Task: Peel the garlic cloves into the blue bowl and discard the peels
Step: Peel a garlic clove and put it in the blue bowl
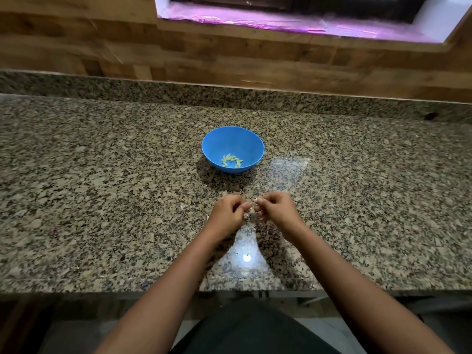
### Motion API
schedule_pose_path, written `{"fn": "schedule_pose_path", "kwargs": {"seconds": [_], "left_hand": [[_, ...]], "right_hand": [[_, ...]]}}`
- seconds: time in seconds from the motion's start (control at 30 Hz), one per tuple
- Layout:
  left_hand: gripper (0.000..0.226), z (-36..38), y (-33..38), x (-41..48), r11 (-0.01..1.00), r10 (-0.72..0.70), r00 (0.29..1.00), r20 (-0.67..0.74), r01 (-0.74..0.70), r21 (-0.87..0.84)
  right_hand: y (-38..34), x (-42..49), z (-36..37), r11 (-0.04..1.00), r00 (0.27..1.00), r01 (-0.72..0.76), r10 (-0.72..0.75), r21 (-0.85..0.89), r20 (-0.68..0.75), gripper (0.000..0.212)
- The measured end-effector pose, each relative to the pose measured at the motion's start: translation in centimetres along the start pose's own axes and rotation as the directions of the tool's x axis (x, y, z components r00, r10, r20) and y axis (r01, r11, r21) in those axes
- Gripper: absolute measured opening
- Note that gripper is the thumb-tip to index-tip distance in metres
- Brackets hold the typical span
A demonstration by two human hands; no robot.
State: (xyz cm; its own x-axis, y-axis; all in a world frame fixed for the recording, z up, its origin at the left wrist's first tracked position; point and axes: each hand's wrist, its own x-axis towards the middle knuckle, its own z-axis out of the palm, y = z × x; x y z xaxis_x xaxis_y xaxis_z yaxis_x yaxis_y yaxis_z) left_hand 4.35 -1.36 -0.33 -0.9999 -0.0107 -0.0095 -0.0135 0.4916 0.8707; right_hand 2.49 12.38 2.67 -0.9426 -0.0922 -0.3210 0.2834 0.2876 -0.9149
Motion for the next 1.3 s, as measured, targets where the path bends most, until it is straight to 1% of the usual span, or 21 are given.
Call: {"fn": "schedule_pose_path", "kwargs": {"seconds": [0.1,0.17,0.2,0.3,0.37,0.5,0.57,0.73,0.8,0.83,0.93,1.0,1.03,1.1,1.17,1.2,1.23,1.27,1.3], "left_hand": [[0.015,-0.1,-0.6,-0.1,0.995,-0.045,0.998,0.048,0.050,-0.092],[0.013,-0.1,-0.8,0.0,0.985,-0.062,0.995,0.083,0.074,-0.153],[0.013,-0.1,-0.9,0.0,0.985,-0.060,0.994,0.095,0.074,-0.154],[0.013,0.0,-1.3,0.3,0.983,-0.080,0.991,0.109,0.097,-0.153],[0.016,-0.1,-1.5,0.5,0.960,-0.132,0.984,0.118,0.156,-0.231],[0.018,-0.4,-1.2,0.7,0.917,-0.172,0.978,0.122,0.204,-0.341],[0.016,-0.5,-1.0,0.7,0.903,-0.180,0.976,0.123,0.214,-0.372],[0.009,-0.6,-0.8,0.9,0.860,-0.175,0.970,0.171,0.235,-0.452],[0.004,-0.5,-0.7,0.9,0.854,-0.176,0.974,0.143,0.223,-0.469],[0.007,-0.4,-0.6,1.1,0.859,-0.183,0.976,0.116,0.216,-0.464],[0.012,-0.3,-0.5,1.6,0.903,-0.169,0.984,0.055,0.177,-0.391],[0.012,-0.4,-0.4,1.9,0.929,-0.159,0.985,0.062,0.170,-0.328],[0.011,-0.3,-0.4,2.0,0.936,-0.168,0.983,0.071,0.182,-0.301],[0.011,-0.2,-0.3,2.1,0.940,-0.200,0.975,0.094,0.218,-0.260],[0.009,-0.2,-0.2,2.2,0.940,-0.224,0.966,0.131,0.249,-0.231],[0.009,-0.2,-0.1,2.3,0.941,-0.234,0.961,0.149,0.263,-0.213],[0.011,-0.1,0.0,2.2,0.942,-0.247,0.956,0.157,0.275,-0.194],[0.012,0.0,0.0,2.3,0.942,-0.263,0.953,0.151,0.287,-0.172],[0.012,0.2,0.0,2.3,0.943,-0.278,0.951,0.135,0.297,-0.150]], "right_hand": [[0.1,-0.1,-0.4,0.972,0.986,-0.132,0.108,0.197,0.128,0.018],[0.1,-0.2,-0.4,0.935,0.965,-0.229,0.180,0.272,0.192,0.020],[0.1,-0.2,-0.3,0.920,0.956,-0.259,0.202,0.294,0.211,0.019],[0.3,0.1,0.0,0.884,0.951,-0.288,0.218,0.368,0.219,0.024],[0.4,0.2,-0.1,0.853,0.945,-0.306,0.219,0.423,0.241,0.027],[0.1,0.3,-0.4,0.810,0.927,-0.341,0.204,0.478,0.314,0.018],[0.0,0.2,-0.3,0.827,0.931,-0.326,0.196,0.458,0.309,0.013],[-0.3,0.6,-0.1,0.855,0.966,-0.251,0.187,0.455,0.180,0.010],[-0.4,0.9,-0.1,0.856,0.969,-0.241,0.189,0.458,0.157,0.008],[-0.4,0.9,-0.2,0.860,0.969,-0.241,0.189,0.450,0.158,0.007],[-0.8,1.0,-0.4,0.909,0.960,-0.242,0.172,0.338,0.223,0.007],[-1.2,0.8,-0.7,0.945,0.947,-0.229,0.162,0.232,0.276,0.011],[-1.4,0.7,-0.8,0.962,0.950,-0.203,0.150,0.180,0.273,0.012],[-1.5,0.6,-0.6,0.989,0.974,-0.130,0.113,0.073,0.198,0.011],[-1.0,0.6,0.0,0.995,0.996,-0.020,0.028,-0.098,0.082,0.011],[-0.6,0.6,0.2,0.968,0.998,0.067,-0.062,-0.242,0.031,0.010],[-0.3,0.6,0.4,0.900,0.985,0.161,-0.172,-0.404,0.010,0.008],[0.0,0.5,0.5,0.800,0.960,0.245,-0.279,-0.548,0.023,0.007],[0.2,0.5,0.5,0.690,0.931,0.308,-0.361,-0.655,0.058,0.009]]}}
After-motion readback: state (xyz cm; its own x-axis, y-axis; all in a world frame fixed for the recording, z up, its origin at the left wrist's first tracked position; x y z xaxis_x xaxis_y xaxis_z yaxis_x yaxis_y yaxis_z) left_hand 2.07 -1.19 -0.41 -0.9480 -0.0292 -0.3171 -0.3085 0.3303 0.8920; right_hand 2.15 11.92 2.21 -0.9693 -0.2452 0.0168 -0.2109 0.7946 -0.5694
